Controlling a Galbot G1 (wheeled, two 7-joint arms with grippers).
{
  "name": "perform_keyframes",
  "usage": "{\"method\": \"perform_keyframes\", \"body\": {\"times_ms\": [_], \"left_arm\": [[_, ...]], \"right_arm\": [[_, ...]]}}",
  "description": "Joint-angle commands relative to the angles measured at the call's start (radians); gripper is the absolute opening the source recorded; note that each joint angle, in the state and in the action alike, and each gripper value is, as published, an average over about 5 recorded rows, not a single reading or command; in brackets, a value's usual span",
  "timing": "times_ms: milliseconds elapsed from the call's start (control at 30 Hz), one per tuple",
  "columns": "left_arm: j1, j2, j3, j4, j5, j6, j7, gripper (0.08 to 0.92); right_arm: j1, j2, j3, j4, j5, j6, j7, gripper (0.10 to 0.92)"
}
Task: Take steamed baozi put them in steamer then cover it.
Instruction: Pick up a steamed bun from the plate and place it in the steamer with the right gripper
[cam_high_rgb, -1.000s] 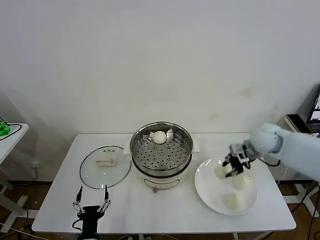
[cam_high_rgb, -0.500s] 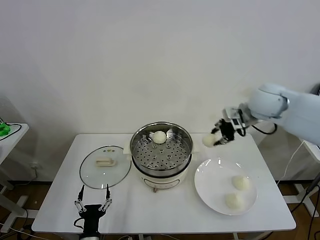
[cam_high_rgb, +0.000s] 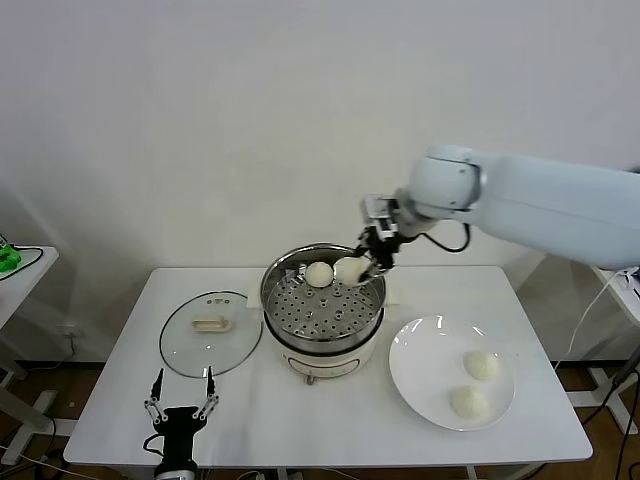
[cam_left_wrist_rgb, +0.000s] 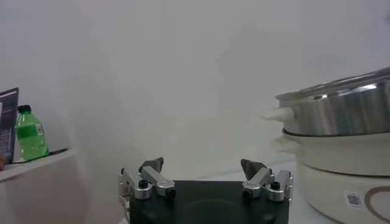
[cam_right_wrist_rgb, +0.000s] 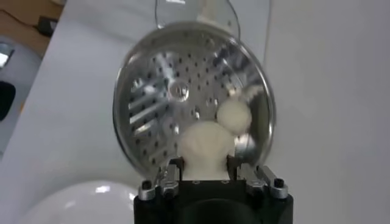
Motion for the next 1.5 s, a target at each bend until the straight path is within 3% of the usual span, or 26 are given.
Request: {"method": "perform_keyframes", "body": {"times_ms": [33,633,1300,1500], "left_arm": [[0.000,0.001,-0.002,-0.004,-0.002,0.001,0.000,0.823],[0.026,0.023,-0.021,-0.030,-0.016,-0.003,0.003,0.823],[0.021,0.025,-0.022,-0.016,-0.021,-0.010,0.003,0.823],[0.020,0.026,-0.022,-0.015,-0.022,-0.010,0.003,0.823]], "right_arm": [[-0.106,0.197,0.015,-0.156,0.044,-0.028,0.021,0.467],[-0.244,0.325,0.070,-0.350,-0.034,-0.034,0.018,0.467],[-0.301,0.362,0.097,-0.436,-0.096,-0.026,0.018,0.469],[-0.279,0.331,0.089,-0.402,-0.107,-0.033,0.007,0.565]]}}
